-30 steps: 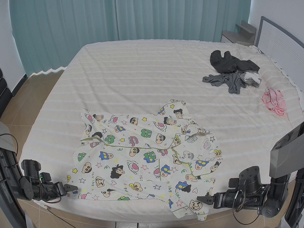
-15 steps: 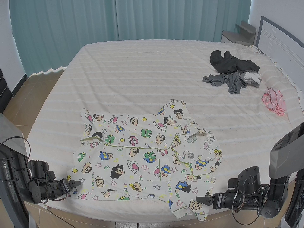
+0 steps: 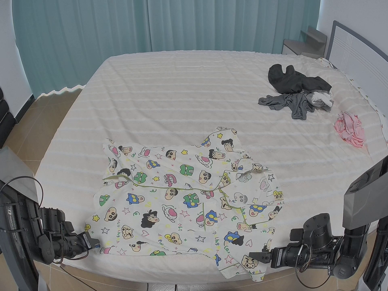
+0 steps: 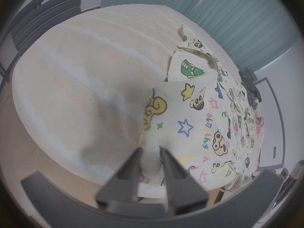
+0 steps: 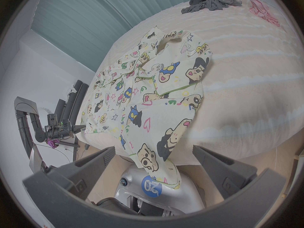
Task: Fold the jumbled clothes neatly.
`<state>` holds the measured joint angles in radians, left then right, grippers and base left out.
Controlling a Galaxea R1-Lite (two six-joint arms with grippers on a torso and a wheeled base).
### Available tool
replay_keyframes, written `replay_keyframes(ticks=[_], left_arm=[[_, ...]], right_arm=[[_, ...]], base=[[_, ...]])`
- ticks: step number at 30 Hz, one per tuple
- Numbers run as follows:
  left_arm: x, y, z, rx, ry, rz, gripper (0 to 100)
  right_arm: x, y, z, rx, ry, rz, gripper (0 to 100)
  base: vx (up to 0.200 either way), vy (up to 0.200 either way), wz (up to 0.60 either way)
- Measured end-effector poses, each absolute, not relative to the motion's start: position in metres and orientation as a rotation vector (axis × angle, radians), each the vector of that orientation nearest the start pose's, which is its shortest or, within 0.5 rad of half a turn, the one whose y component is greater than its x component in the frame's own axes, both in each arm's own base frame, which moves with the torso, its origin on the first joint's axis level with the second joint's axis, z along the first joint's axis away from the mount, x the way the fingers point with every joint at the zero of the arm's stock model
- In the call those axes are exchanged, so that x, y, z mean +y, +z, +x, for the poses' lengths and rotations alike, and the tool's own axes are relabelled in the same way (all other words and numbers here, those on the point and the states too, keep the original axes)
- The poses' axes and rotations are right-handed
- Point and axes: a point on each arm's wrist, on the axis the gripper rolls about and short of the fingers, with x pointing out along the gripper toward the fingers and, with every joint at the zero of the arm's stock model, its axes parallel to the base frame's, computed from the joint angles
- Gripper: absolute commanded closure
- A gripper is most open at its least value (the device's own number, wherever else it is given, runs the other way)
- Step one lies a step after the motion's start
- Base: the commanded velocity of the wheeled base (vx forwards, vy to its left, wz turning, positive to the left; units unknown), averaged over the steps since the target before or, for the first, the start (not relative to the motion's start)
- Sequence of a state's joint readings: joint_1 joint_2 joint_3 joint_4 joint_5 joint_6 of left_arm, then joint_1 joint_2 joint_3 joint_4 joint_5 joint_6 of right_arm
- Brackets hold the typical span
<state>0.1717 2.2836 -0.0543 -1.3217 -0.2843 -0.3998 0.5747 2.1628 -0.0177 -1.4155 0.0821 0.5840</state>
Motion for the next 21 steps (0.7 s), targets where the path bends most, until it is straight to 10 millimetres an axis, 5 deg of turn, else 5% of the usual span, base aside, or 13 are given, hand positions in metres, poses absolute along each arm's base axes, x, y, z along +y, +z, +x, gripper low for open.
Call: replay_keyframes(ticks=[21], left_arm=[[0.038, -0.027, 0.201, 0.863, 0.07, -0.612, 100]], right_arm=[[0.116, -0.012, 0.185, 0.852, 0.43, 0.394, 0]], base=[[0.0, 0.0, 0.0]])
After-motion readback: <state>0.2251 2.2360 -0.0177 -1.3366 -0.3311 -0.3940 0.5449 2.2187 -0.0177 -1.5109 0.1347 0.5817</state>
